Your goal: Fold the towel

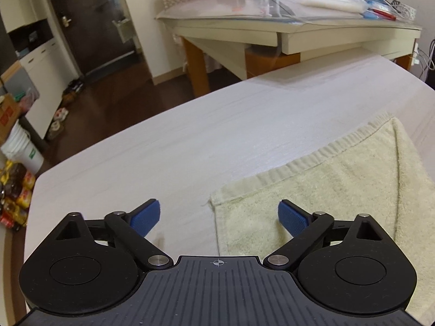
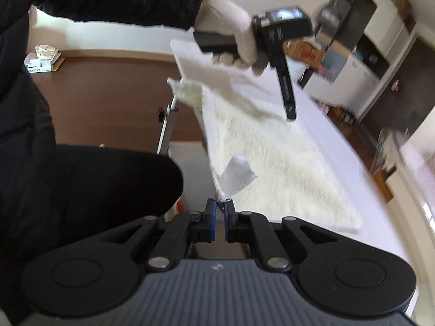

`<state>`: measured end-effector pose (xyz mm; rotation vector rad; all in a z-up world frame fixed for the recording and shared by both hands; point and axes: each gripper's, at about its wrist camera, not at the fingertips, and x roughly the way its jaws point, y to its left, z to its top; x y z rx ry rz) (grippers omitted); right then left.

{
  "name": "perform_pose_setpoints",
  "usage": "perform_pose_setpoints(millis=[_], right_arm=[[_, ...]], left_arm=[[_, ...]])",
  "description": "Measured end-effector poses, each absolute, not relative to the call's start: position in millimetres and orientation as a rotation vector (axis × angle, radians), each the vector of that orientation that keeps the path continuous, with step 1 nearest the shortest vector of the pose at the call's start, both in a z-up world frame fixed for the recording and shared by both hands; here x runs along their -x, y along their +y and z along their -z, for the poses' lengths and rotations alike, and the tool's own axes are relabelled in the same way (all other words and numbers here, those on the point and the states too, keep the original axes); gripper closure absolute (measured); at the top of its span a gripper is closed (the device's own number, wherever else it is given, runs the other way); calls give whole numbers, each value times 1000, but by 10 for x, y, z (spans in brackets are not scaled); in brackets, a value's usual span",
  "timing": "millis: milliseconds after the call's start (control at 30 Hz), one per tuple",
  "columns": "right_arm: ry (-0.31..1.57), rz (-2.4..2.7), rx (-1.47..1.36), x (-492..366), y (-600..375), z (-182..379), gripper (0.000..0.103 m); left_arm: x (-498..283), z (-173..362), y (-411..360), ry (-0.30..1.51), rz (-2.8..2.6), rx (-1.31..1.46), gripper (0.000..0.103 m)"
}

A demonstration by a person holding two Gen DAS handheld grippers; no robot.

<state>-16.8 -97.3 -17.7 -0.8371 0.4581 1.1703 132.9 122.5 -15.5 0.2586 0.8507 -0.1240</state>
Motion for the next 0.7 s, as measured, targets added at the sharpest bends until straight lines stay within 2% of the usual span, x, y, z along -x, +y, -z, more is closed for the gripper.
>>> perform_pose_setpoints(millis=[33,100,167,233,300,400,467,700], right_arm=[[458,-1166,815,172,-999,151,94],[456,-1161,725,150,-1080,56,85],[438,-1131,647,85,-1138,-28,81],[438,-1064,600,-55,-1146,-73,80],[452,-941,567,-300,-1116,-81,79],[487,-823,507,-646,-1074,-74,79],[509,-768,466,-902,-1036,-56,79],[592,-672,434,-1442,-949,127,79]], left_arm=[[-1344,174,1209,856,130,-266,11],[-1362,196,1188,860,143,-268,15],[-1354,197,1194,860,152,-263,18],[-1357,192,1197,862,174,-249,28],[-1356,185,1189,866,206,-224,52],[-1329,187,1142,852,201,-236,65],[-1326,196,1131,844,195,-228,71],[-1413,240,1234,800,99,-178,71]])
